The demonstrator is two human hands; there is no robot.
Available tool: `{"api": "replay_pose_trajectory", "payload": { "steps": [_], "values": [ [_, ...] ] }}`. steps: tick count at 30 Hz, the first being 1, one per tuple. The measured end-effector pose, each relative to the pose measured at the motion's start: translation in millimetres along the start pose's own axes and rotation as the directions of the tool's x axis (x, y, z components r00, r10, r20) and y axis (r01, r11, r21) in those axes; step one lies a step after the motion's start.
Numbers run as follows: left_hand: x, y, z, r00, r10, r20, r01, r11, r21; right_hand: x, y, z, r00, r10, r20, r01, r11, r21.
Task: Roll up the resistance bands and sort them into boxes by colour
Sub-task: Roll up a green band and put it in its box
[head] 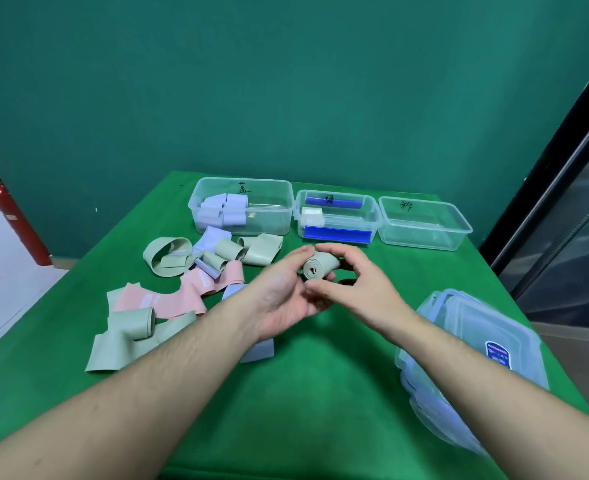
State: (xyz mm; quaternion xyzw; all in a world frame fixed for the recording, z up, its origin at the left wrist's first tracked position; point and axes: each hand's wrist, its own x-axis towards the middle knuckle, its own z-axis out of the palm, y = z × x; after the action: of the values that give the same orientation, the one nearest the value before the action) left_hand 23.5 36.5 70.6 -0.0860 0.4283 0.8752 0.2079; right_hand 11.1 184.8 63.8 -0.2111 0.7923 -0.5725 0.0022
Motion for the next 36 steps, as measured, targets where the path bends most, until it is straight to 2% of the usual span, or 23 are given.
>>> {"api": "replay_pose_trajectory", "payload": {
  "steps": [4, 9, 13, 15, 17, 18, 19, 20, 21, 22, 24, 27, 30, 33, 36],
  "values": [
    [24, 27, -16, 0.991, -0.109, 0.071, 0.096, 0.982, 0.163, 29, 13, -21, 0.985, 0.012, 0.173, -0.026, 0.997, 0.075],
    [56, 54, -24, 0.968, -0.185, 0.172, 0.126, 0.943, 0.308, 69, 29, -36, 0.970, 0.112, 0.214, -0.156, 0.966, 0.206],
    [90, 74, -27, 0.952, -0.204, 0.228, 0.115, 0.929, 0.351, 102, 35, -44, 0.963, 0.115, 0.245, -0.189, 0.934, 0.304],
    [110, 84, -26, 0.958, -0.215, 0.190, 0.121, 0.903, 0.412, 120, 38, -49, 0.967, 0.137, 0.216, -0.201, 0.929, 0.312],
    [133, 95, -26, 0.994, -0.104, 0.023, 0.074, 0.831, 0.552, 141, 43, -57, 0.974, 0.177, 0.141, -0.208, 0.943, 0.258],
    [143, 100, -26, 0.997, 0.041, -0.071, 0.017, 0.744, 0.668, 151, 45, -62, 0.975, 0.196, 0.101, -0.213, 0.955, 0.207],
    [153, 107, -26, 0.970, 0.212, -0.120, -0.034, 0.608, 0.793, 163, 49, -69, 0.975, 0.214, 0.066, -0.222, 0.962, 0.156],
    [161, 113, -26, 0.922, 0.372, -0.103, -0.075, 0.434, 0.898, 174, 53, -75, 0.972, 0.234, 0.034, -0.237, 0.965, 0.115],
    [170, 120, -27, 0.880, 0.475, -0.024, -0.112, 0.256, 0.960, 184, 57, -81, 0.966, 0.257, 0.003, -0.256, 0.963, 0.086],
    [177, 125, -27, 0.859, 0.506, 0.076, -0.150, 0.107, 0.983, 193, 61, -87, 0.959, 0.282, -0.018, -0.281, 0.958, 0.061],
    [193, 134, -25, 0.863, 0.459, 0.213, -0.161, -0.151, 0.975, 209, 67, -93, 0.944, 0.331, -0.003, -0.331, 0.944, -0.020],
    [218, 142, -24, 0.902, 0.356, 0.243, -0.051, -0.471, 0.881, 227, 76, -93, 0.933, 0.356, 0.048, -0.346, 0.926, -0.153],
    [235, 144, -25, 0.952, 0.223, 0.210, -0.011, -0.659, 0.752, 242, 84, -85, 0.914, 0.391, 0.107, -0.364, 0.908, -0.208],
    [246, 142, -30, 0.981, 0.123, 0.152, -0.008, -0.754, 0.657, 254, 93, -78, 0.879, 0.449, 0.159, -0.404, 0.880, -0.250],
    [251, 137, -34, 0.988, 0.090, 0.125, 0.000, -0.813, 0.583, 260, 98, -75, 0.812, 0.534, 0.235, -0.465, 0.835, -0.294]
  ]
}}
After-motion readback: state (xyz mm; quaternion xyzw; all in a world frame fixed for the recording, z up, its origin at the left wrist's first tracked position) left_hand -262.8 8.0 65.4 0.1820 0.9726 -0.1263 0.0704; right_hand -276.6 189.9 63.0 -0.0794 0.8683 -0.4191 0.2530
